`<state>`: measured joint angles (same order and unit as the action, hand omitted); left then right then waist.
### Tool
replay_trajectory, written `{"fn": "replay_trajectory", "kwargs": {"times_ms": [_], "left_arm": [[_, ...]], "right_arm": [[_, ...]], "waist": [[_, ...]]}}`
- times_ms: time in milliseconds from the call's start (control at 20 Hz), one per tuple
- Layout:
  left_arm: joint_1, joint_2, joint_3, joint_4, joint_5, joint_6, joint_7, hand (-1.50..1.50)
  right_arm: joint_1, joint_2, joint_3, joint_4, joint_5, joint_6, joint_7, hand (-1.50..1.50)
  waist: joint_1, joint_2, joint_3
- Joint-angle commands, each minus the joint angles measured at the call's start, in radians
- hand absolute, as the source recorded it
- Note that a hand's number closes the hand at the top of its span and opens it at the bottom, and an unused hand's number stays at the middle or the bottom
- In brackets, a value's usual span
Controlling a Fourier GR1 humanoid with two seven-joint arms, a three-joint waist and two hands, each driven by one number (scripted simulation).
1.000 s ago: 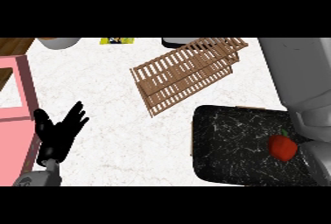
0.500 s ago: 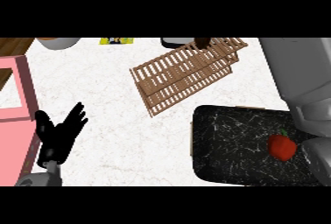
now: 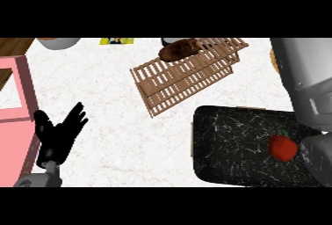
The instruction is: Pick the sweet potato from the tray and place it in the tiered shelf
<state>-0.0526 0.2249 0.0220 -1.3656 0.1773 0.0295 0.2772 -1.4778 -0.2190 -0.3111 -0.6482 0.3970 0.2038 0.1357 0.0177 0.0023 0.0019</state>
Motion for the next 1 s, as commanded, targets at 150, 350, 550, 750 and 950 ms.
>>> {"fn": "replay_trajectory", "kwargs": {"times_ms": [150,350,550,750,950], "left_arm": [[0.005,-0.006,0.007,0.027,-0.005,-0.003,-0.006,0.00],[-0.003,-0.027,-0.016,0.009,-0.021,0.010,0.012,0.00],[0.043,-0.025,-0.017,-0.013,-0.017,-0.001,0.012,0.00],[-0.005,-0.027,0.000,0.031,-0.028,0.014,-0.007,0.00],[-0.028,-0.012,0.018,0.043,-0.005,-0.020,-0.008,0.00]], "right_arm": [[-0.021,-0.021,-0.156,0.024,-0.167,-0.008,0.064,-1.50],[-0.048,-0.095,-0.188,0.070,-0.158,-0.101,0.057,-1.50],[-0.086,-0.184,-0.189,0.095,-0.116,-0.191,0.100,-1.50],[-0.030,-0.270,-0.262,0.134,-0.153,-0.236,0.049,-1.50],[-0.011,-0.364,-0.303,0.209,-0.188,-0.186,0.061,-1.50]], "waist": [[-0.007,0.000,-0.002],[0.002,0.005,-0.002],[0.009,0.004,-0.002],[0.003,0.010,-0.002],[0.007,0.013,-0.002]]}}
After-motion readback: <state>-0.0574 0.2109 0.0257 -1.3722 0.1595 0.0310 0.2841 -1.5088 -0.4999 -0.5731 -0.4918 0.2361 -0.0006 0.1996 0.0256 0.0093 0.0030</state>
